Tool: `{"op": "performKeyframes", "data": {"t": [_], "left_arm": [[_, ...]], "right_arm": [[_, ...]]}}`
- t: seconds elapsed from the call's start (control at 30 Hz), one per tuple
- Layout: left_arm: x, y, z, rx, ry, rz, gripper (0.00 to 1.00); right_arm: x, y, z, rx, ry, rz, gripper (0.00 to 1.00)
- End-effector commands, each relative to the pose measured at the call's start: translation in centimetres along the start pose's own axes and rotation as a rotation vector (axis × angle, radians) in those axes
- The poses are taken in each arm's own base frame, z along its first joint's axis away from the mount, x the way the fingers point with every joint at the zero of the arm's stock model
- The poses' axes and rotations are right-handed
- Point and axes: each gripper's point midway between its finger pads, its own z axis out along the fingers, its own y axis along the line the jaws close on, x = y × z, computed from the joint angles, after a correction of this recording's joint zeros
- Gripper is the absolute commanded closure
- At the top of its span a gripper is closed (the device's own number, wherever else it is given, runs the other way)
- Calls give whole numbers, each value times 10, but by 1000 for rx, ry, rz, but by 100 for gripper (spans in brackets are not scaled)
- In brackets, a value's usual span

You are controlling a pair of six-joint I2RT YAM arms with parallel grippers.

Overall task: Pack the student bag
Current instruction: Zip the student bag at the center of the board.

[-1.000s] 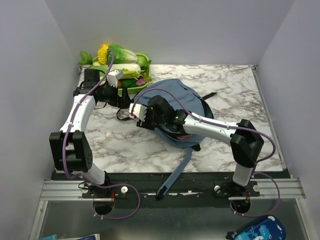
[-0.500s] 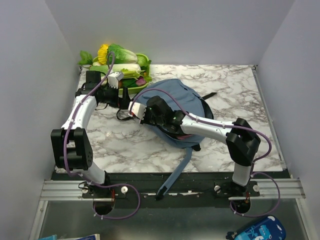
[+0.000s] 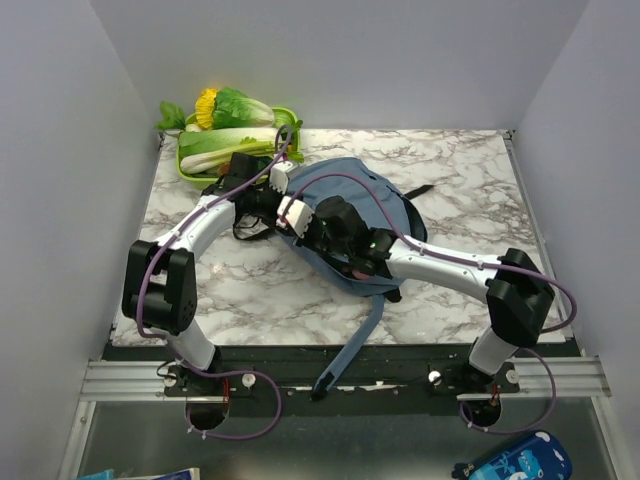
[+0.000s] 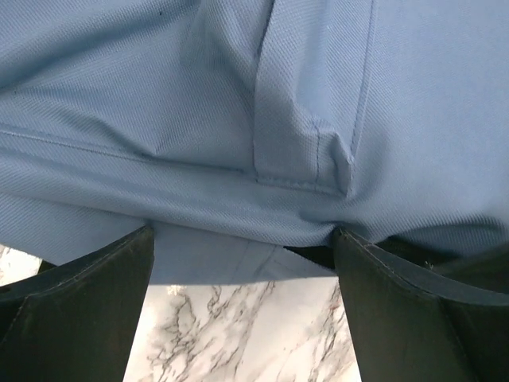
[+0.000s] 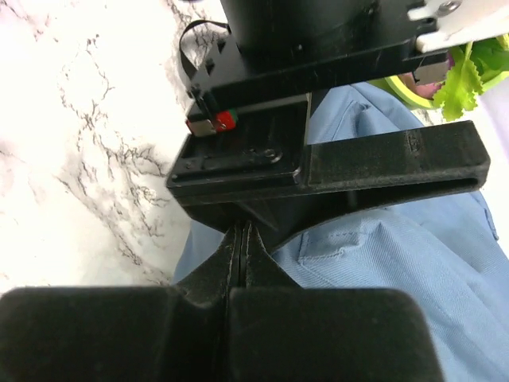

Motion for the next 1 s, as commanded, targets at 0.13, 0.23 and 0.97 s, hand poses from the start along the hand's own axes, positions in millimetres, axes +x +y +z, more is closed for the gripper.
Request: {"op": "performKeyframes", "data": {"t": [0.13,0.23,0.97], "left_arm": [[-25,9,21,-17,-57,-81,1],[-24,10,22,-29,-61,-81,1],[-28,-10,50,-42,-73,-16,100]], "right_arm": [[-16,2,-15,25,-99,102,99],[-15,2,-19,30,-104,114,99],[-13,11,-66,3,-124,263,99]]}}
